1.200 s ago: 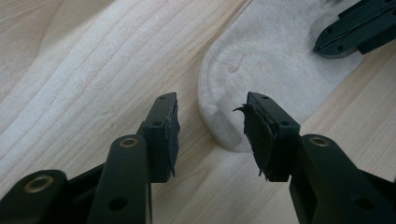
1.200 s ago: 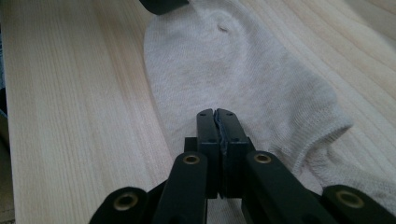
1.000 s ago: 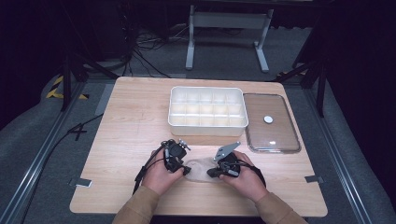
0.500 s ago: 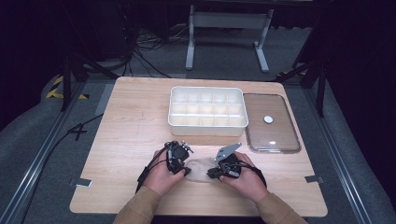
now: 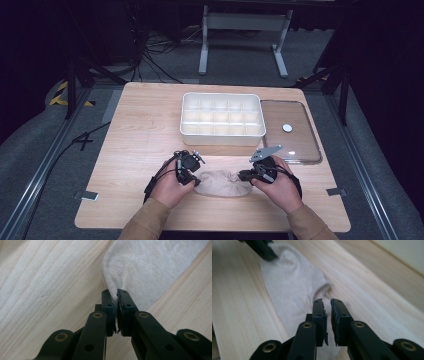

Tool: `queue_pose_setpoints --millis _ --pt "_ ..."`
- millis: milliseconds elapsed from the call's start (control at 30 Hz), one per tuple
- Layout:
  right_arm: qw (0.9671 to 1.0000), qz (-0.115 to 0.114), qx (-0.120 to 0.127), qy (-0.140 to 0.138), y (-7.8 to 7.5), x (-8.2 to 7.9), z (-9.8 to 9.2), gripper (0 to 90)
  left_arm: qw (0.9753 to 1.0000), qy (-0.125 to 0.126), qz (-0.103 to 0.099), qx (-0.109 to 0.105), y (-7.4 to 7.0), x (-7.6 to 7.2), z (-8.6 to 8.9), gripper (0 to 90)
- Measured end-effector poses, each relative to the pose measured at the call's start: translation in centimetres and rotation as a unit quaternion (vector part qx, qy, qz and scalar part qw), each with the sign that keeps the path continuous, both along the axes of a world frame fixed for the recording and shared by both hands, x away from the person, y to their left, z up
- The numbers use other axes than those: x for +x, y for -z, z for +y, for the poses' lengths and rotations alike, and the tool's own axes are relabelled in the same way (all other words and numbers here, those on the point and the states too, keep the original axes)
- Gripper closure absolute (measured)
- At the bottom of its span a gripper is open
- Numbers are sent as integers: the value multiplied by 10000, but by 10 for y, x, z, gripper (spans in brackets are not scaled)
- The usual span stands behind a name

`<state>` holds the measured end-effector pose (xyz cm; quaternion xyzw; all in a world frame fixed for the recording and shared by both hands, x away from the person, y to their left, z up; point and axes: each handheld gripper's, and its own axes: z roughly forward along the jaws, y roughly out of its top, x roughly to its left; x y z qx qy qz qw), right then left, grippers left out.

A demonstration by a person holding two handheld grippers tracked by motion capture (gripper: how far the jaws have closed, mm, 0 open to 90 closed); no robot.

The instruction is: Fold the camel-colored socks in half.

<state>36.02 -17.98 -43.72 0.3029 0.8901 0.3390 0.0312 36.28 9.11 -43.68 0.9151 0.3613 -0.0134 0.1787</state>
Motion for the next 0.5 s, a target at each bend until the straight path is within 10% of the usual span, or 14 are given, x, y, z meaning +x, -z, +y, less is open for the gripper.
queue_pose_setpoints --millis 500 --pt "9988 203 -395 -214 21 -1 11 864 9998 47 170 80 -18 -5 6 851"
